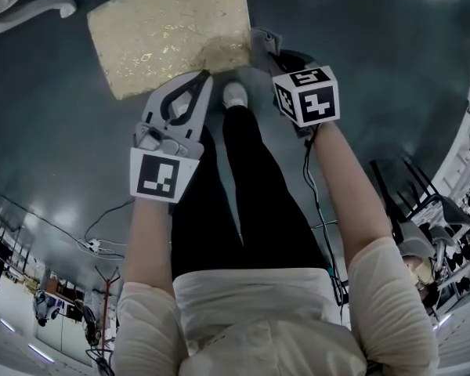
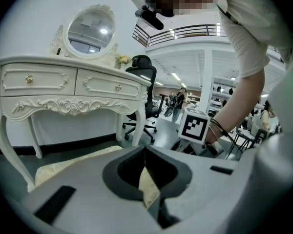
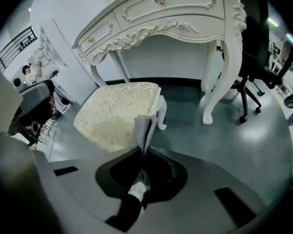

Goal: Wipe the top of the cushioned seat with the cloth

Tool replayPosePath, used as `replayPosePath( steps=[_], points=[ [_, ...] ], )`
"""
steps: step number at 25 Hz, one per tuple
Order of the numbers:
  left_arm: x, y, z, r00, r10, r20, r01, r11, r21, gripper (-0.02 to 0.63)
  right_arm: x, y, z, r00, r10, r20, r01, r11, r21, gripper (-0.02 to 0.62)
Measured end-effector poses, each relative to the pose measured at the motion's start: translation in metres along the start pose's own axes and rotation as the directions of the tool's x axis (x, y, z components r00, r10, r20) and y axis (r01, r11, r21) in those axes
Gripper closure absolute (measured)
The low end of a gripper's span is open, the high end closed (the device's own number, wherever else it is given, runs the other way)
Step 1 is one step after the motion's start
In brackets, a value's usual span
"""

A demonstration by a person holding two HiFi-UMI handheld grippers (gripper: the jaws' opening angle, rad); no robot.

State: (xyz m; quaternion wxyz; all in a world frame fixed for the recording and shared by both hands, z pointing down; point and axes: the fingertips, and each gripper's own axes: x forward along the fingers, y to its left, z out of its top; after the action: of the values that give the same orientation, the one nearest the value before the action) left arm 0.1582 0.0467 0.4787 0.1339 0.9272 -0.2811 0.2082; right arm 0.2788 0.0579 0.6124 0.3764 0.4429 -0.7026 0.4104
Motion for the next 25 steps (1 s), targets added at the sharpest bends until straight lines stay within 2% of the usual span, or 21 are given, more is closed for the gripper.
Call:
replayPosePath(
  steps=[7, 13, 19, 25],
  points=[
    [-0.029, 0.011, 0.045, 0.996, -0.005, 0.09, 0.01, 0.998, -0.058, 0.603, -0.039, 0.037, 0.027, 0.998, 0.006, 0.063, -0.004, 1.0, -0.028, 0.569],
    [-0.062, 0.031, 0.073, 0.994, 0.021, 0.11, -0.02, 1.0, -0.014, 0.603, -0.07, 0.076, 0.072, 0.986, 0.035, 0.165, -0.021, 0.996, -0.087, 0.569],
    [-0.111, 0.047, 0.11, 0.99, 0.038, 0.135, -0.041, 0.999, 0.019, 0.603, -0.112, 0.127, 0.124, 0.956, 0.065, 0.285, -0.025, 0.989, -0.145, 0.569],
    [-0.159, 0.065, 0.163, 0.982, 0.042, 0.184, -0.056, 0.996, 0.073, 0.603, -0.166, 0.174, 0.176, 0.911, 0.079, 0.406, -0.011, 0.986, -0.166, 0.569]
  ],
)
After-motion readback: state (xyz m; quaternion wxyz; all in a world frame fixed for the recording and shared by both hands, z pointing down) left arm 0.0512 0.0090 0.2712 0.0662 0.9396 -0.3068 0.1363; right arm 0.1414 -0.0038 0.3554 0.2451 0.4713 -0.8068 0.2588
